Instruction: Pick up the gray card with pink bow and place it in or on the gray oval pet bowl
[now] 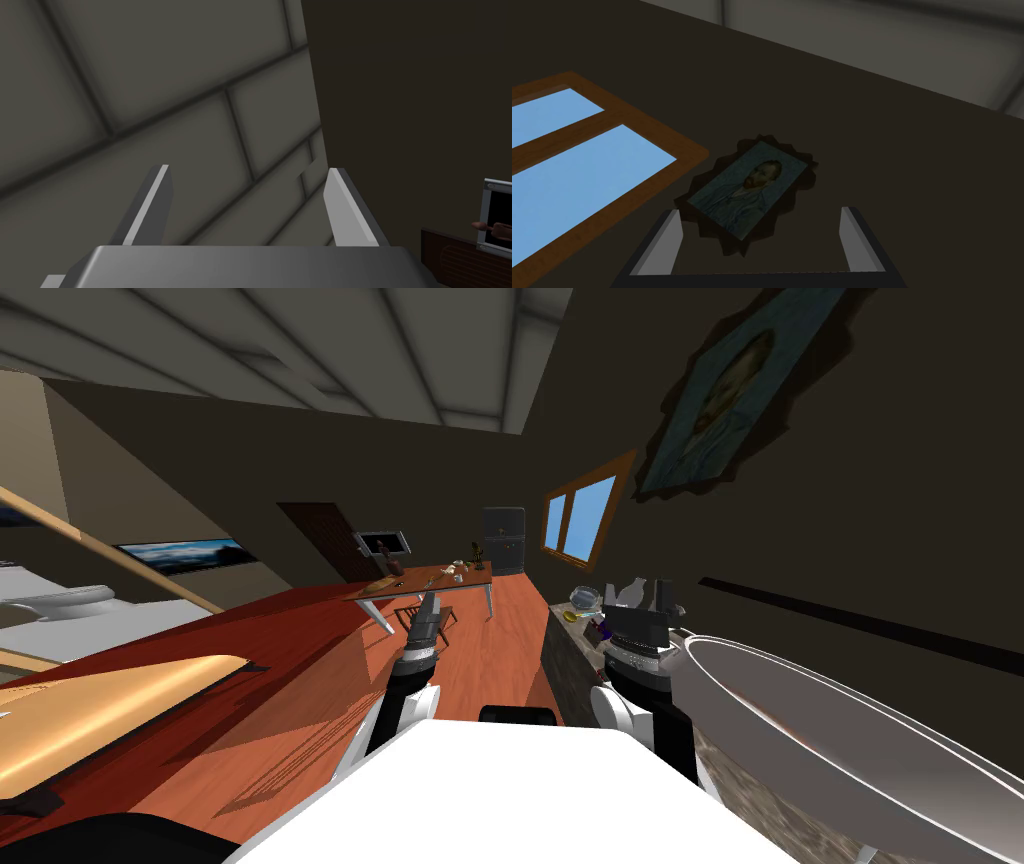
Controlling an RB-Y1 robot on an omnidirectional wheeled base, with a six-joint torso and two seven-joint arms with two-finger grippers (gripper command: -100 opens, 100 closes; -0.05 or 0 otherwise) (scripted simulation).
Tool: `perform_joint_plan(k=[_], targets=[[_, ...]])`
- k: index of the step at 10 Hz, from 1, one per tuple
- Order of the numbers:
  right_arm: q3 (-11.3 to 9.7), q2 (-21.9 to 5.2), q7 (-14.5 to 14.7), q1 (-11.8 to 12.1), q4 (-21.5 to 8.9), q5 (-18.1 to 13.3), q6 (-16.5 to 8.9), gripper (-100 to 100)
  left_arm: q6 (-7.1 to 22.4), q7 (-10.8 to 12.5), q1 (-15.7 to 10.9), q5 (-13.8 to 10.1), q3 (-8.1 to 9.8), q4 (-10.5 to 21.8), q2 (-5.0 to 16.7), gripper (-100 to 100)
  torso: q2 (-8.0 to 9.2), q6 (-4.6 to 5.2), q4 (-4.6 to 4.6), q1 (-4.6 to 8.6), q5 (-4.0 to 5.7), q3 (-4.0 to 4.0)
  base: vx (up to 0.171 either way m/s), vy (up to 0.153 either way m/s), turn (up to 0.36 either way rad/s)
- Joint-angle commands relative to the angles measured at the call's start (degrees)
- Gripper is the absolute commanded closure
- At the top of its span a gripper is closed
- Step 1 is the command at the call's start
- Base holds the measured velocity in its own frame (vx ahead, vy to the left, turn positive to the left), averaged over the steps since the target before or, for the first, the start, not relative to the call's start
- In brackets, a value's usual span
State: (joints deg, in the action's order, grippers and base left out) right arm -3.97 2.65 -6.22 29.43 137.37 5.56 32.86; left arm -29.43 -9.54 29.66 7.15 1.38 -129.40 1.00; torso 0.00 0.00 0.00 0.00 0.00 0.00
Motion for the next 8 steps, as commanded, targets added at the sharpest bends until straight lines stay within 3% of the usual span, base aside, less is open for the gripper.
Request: perform_joint_plan(k=[1, 4, 8], targets=[[0.09, -2.3, 0.14, 0.18, -0.33, -0.08, 0.16, -100, 0.0, 0.0, 0.0, 0.0, 0.0, 0.0, 0.0, 0, 0.0, 0.0, 0.0, 0.0, 0.0, 0.0, -0.025, 0.014, 0.041], [0.52, -7.43, 0.78, 0.72, -1.71, -0.46, 0.79, -100, 0.0, 0.0, -0.01, 0.0, -0.01, 0.0, 0.0, 0, 0.31, -0.01, -0.06, -0.1, -0.02, -0.17, -0.088, 0.029, 0.065], [1.54, -13.36, 2.62, 1.52, -5.25, -1.65, 2.08, -100, 0.0, 0.0, -0.02, 0.0, -0.01, 0.0, 0.0, 0, 0.57, 0.0, -0.13, -0.08, -0.02, -0.33, -0.145, 0.034, 0.097]])
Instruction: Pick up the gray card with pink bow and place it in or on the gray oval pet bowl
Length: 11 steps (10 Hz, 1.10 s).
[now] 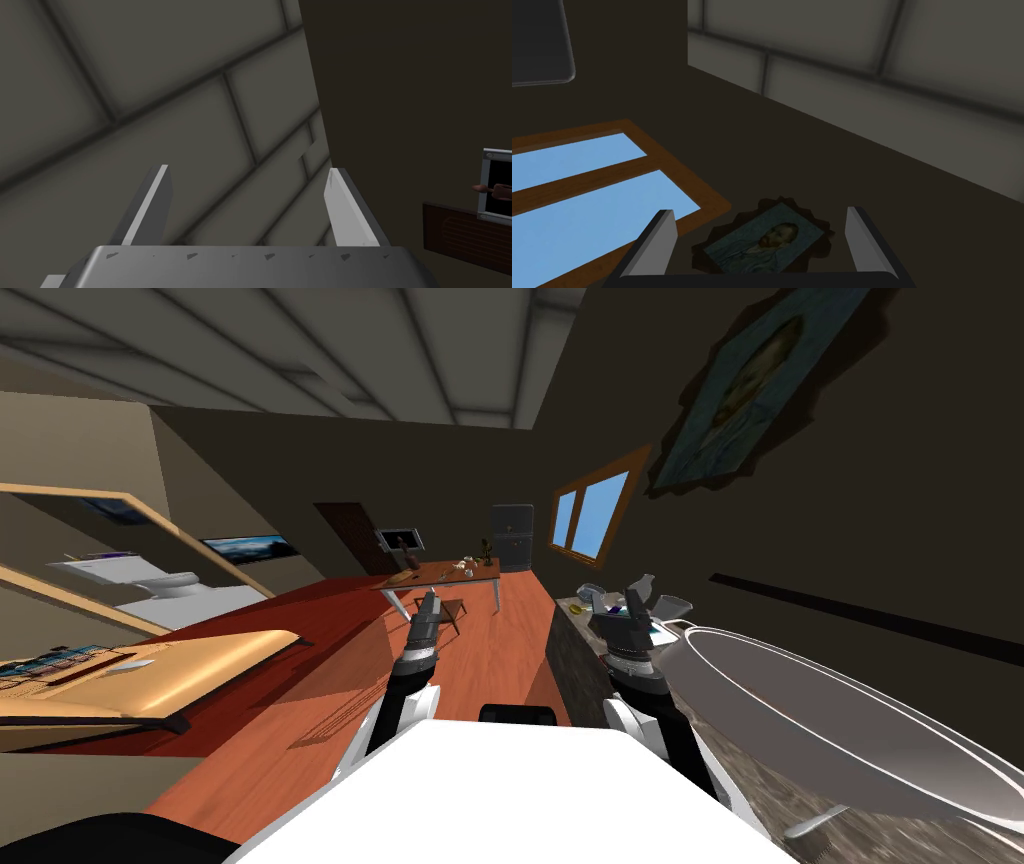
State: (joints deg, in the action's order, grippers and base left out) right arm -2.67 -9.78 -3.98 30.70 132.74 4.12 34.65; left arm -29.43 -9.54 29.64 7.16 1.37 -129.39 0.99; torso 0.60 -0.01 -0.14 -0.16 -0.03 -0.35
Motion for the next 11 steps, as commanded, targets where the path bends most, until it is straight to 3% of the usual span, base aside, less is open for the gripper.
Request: perform_joint_plan(k=[1, 6, 11], targets=[[0.55, -2.2, 1.04, 0.39, -1.83, -0.65, 0.65, -100, 0.0, 0.0, 0.0, 0.0, 0.0, 0.0, 0.0, 0, 0.0, 0.0, 0.0, 0.0, 0.0, 0.0, -0.164, 0.053, 0.091], [2.45, -7.29, 5.75, 0.21, -9.51, -3.97, 2.48, -100, 0.0, 0.0, 0.0, 0.0, 0.0, 0.0, 0.0, 0, -0.02, 0.01, 0.0, -0.12, -0.03, 0.0, -0.152, 0.062, 0.108], [4.67, -10.84, 12.61, -1.72, -19.08, -9.08, 3.94, -100, 0.0, 0.0, 0.01, 0.0, 0.01, 0.0, 0.01, 0, -0.21, 0.02, 0.03, 0.16, 0.03, 0.11, -0.105, 0.03, 0.069]])
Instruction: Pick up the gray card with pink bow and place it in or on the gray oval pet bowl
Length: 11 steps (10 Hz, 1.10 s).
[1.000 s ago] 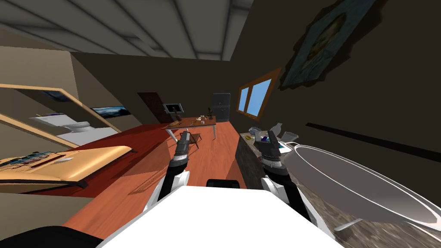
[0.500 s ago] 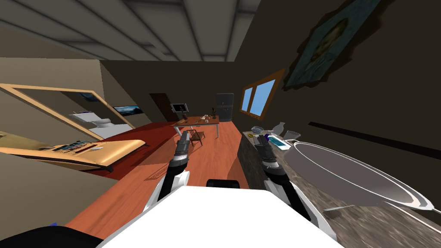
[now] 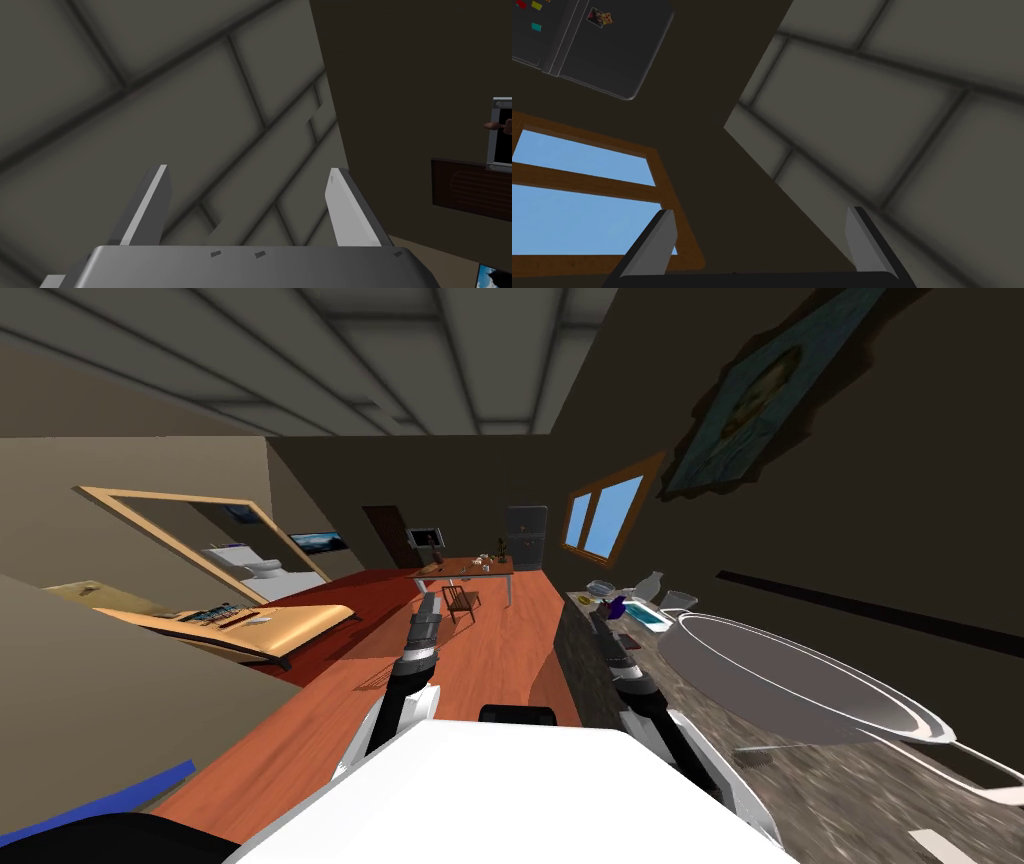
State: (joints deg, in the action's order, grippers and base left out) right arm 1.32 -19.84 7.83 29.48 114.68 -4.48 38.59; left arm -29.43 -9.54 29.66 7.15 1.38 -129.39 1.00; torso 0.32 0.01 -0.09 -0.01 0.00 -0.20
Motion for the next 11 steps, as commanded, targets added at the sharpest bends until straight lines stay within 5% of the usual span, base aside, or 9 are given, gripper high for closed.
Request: perform_joint_plan(k=[1, 11], targets=[[0.68, -0.78, 0.8, -0.5, -1.96, -0.49, 0.0, -100, 0.0, 0.0, 0.0, 0.0, 0.0, 0.0, 0.0, 0, 0.0, 0.0, 0.0, 0.0, 0.0, 0.0, -0.043, 0.012, 0.013], [3.99, -4.38, 13.89, -6.78, -20.17, -10.83, 0.89, -100, 0.0, 0.0, 0.02, 0.0, 0.01, 0.0, 0.01, 0, -0.41, 0.02, 0.09, 0.23, 0.05, 0.23, -0.005, -0.012, -0.008]])
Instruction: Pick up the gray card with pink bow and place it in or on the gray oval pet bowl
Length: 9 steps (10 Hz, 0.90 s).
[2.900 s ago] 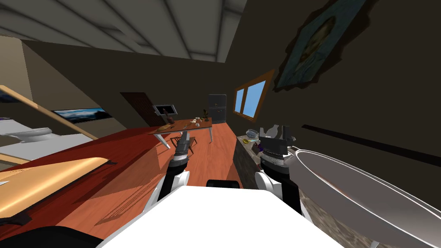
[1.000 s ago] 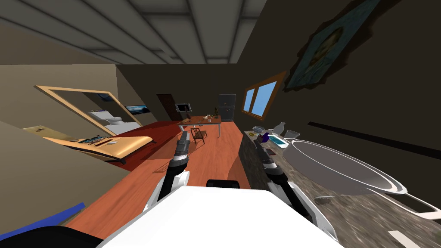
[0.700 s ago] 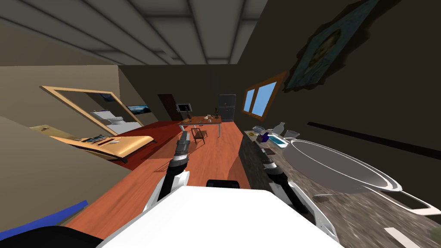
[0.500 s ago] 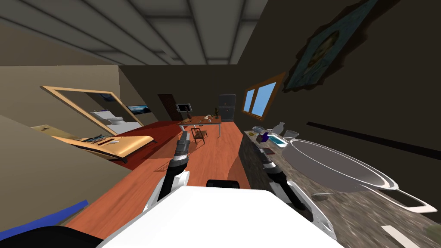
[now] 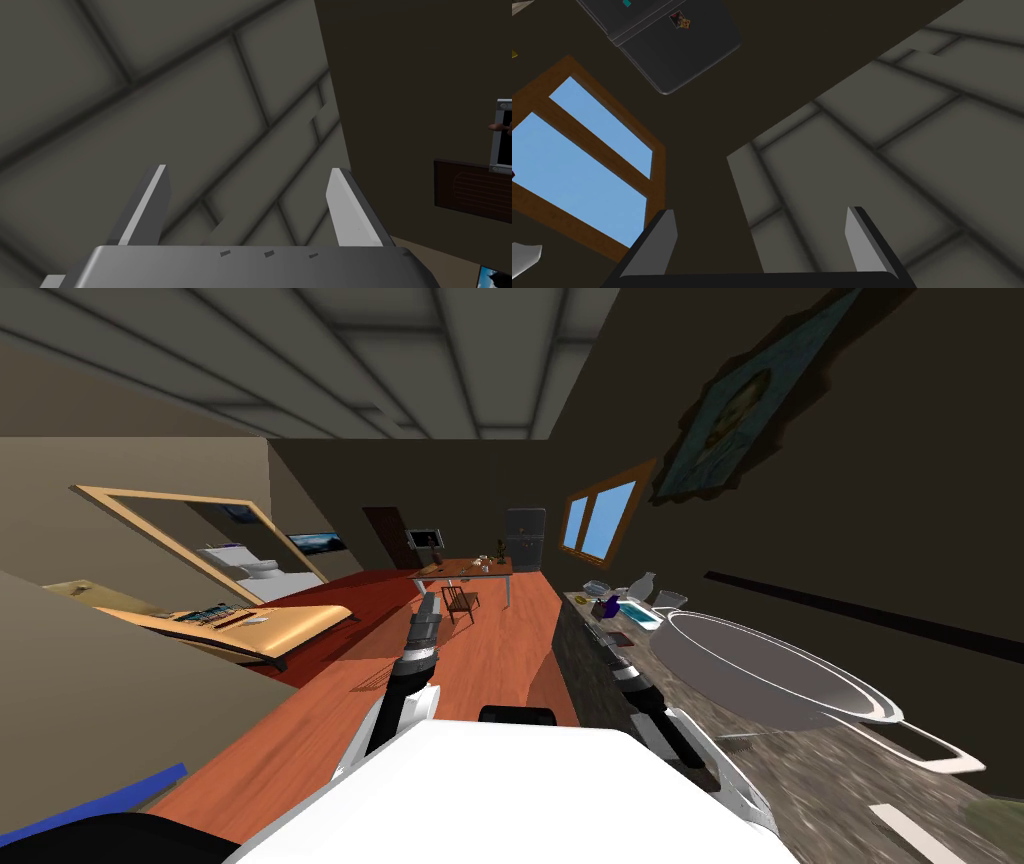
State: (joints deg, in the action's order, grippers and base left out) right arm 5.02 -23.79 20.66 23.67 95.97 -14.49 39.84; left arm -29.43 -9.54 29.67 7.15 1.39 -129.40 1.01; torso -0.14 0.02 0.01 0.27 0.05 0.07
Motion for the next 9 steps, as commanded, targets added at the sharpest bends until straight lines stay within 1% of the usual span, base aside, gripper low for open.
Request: perform_joint_plan(k=[1, 3, 5, 7, 9], targets=[[0.29, -0.43, 1.06, -0.97, -1.6, -0.82, -0.36, -100, 0.0, 0.0, 0.0, 0.0, 0.0, 0.0, 0.0, 0, 0.0, 0.0, 0.0, 0.0, 0.0, 0.0, 0.03, -0.029, -0.016], [0.94, -1.15, 4.19, -2.91, -5.67, -3.42, -0.41, -100, 0.0, 0.0, 0.0, 0.0, 0.0, 0.0, 0.0, 0, -0.03, 0.0, 0.01, -0.04, -0.01, 0.02, 0.054, -0.039, -0.058], [1.47, -1.83, 7.11, -4.88, -9.61, -5.9, -0.54, -100, 0.0, 0.0, 0.01, 0.0, 0.0, 0.0, 0.0, 0, -0.17, 0.0, 0.04, 0.05, 0.01, 0.1, 0.086, -0.062, -0.073], [1.83, -2.41, 9.74, -6.77, -13.06, -8.19, -0.73, -100, 0.0, 0.0, 0.01, 0.0, 0.01, 0.0, 0.01, 0, -0.27, 0.0, 0.06, 0.2, 0.04, 0.15, 0.114, -0.1, -0.091], [2.03, -2.84, 12.02, -8.49, -16.11, -10.25, -0.94, -100, 0.0, 0.0, 0.01, 0.0, 0.01, 0.0, 0.01, 0, -0.34, 0.0, 0.08, 0.16, 0.04, 0.2, 0.134, -0.067, -0.069]])
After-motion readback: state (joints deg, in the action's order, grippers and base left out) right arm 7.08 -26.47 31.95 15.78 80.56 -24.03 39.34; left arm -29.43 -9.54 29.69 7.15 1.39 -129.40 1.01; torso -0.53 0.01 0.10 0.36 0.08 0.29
